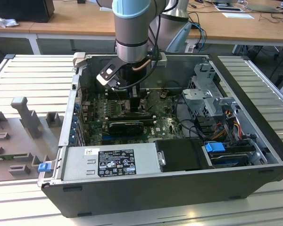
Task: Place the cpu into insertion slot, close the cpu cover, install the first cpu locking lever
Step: 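Place the cpu into insertion slot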
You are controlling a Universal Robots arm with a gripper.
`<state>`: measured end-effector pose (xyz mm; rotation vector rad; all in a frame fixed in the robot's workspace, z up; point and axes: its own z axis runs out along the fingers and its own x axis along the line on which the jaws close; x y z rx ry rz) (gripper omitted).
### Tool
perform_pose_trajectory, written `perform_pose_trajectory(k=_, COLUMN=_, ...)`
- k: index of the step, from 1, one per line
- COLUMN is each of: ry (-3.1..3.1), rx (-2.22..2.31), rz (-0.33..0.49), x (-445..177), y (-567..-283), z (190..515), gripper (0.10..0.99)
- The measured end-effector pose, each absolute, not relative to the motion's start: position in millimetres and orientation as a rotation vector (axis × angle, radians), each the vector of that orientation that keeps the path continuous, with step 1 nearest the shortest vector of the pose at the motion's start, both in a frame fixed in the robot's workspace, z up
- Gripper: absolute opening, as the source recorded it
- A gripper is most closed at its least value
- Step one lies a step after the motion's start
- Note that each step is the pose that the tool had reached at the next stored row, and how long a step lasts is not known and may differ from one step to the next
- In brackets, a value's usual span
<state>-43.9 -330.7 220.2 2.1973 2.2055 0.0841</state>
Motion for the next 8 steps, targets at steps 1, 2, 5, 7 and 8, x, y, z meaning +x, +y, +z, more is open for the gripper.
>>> perform_pose_trajectory(k=1, ry=2.200, rx=2.202, rz=0.084, x=-43.9, y=-328.7, z=218.5, gripper=0.529)
perform_pose_trajectory(k=2, ry=2.200, rx=2.203, rz=0.084, x=-43.9, y=-327.6, z=217.5, gripper=0.529)
perform_pose_trajectory(k=5, ry=2.200, rx=2.203, rz=0.084, x=-44.0, y=-323.3, z=212.4, gripper=0.529)
perform_pose_trajectory(k=7, ry=2.199, rx=2.203, rz=0.084, x=-43.9, y=-322.6, z=209.0, gripper=0.529)
perform_pose_trajectory(k=8, ry=2.189, rx=2.214, rz=0.084, x=-43.9, y=-322.6, z=207.6, gripper=0.529)
